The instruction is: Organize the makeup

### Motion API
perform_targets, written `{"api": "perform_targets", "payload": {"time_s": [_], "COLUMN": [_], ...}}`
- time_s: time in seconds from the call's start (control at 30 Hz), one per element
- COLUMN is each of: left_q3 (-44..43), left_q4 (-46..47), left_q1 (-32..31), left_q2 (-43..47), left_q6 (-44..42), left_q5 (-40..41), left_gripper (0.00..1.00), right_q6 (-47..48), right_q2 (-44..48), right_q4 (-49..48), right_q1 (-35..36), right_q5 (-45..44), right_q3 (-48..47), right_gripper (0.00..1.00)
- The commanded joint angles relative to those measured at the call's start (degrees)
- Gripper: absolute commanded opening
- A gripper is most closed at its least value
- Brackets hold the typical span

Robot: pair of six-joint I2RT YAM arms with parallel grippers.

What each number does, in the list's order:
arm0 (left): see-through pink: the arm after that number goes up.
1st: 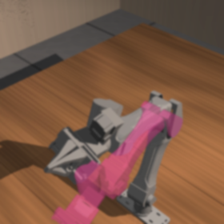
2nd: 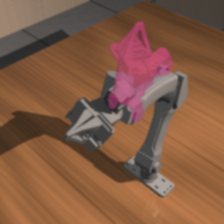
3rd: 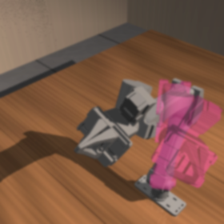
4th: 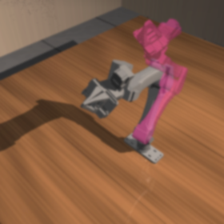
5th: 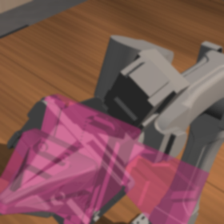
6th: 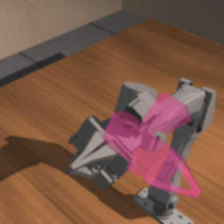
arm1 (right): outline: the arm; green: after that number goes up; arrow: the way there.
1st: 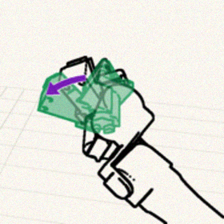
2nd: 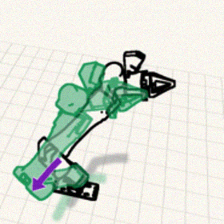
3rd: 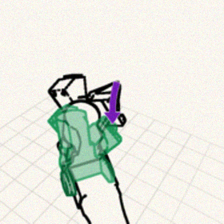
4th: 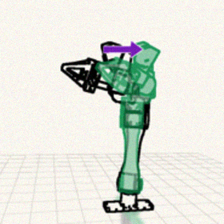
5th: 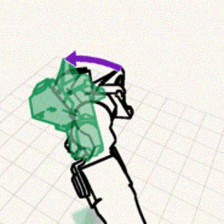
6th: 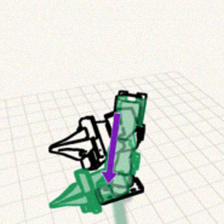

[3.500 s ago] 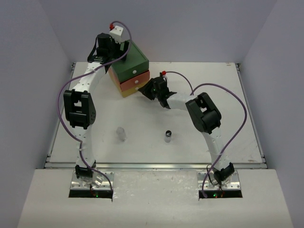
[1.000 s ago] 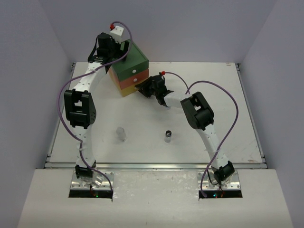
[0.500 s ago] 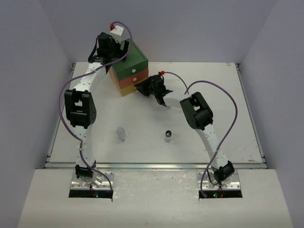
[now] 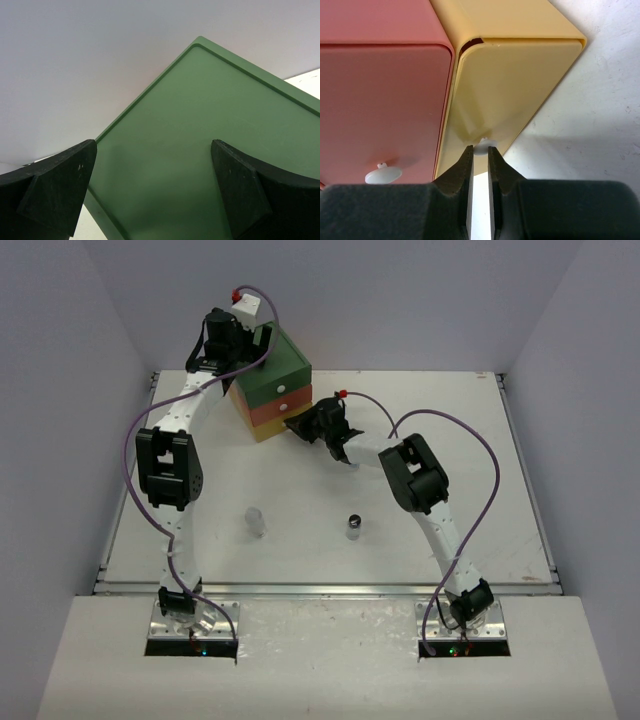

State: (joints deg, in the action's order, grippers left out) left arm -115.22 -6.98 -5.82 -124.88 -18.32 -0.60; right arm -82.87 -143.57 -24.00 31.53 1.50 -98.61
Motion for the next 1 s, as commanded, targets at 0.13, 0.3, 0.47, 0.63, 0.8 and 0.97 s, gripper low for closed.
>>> {"api": "perform_targets", "payload": {"time_s": [0.13,0.3,0.47,0.63,0.8,0.97], "left_q3": [3.4,3.4,3.0,2.4,2.3,2.3], "left_q4": [-12.8,-12.8,-12.7,-12.7,-12.7,-12.6], "left_q1": [0.0,0.0,0.0,0.0,0.0,0.0], "left_q2": [-4.1,-4.2,-4.4,-4.5,-4.7,-4.8], "left_q6": [-2.8,-2.6,-2.7,-2.7,-3.1,-3.3], "left_q5": [0.3,0.3,0.3,0.3,0.3,0.3], "left_gripper": [1.0,1.0,1.0,1.0,1.0,1.0], "right_q6": [3.1,17.8,30.9,39.0,45.5,50.2], "right_q2": [-0.3,2.1,4.9,4.4,2.5,1.8], "right_q4": [-4.0,-0.8,-0.5,-0.5,-2.8,-8.5], "right_q1": [0.0,0.3,0.6,0.6,1.1,1.5], "right_q5": [-2.6,-1.7,-3.1,-2.7,-1.0,3.6], "right_q3": [1.9,0.0,0.6,-0.3,-2.0,-1.1], "right_gripper": [0.06,0.23,0.34,0.41,0.43,0.44]}}
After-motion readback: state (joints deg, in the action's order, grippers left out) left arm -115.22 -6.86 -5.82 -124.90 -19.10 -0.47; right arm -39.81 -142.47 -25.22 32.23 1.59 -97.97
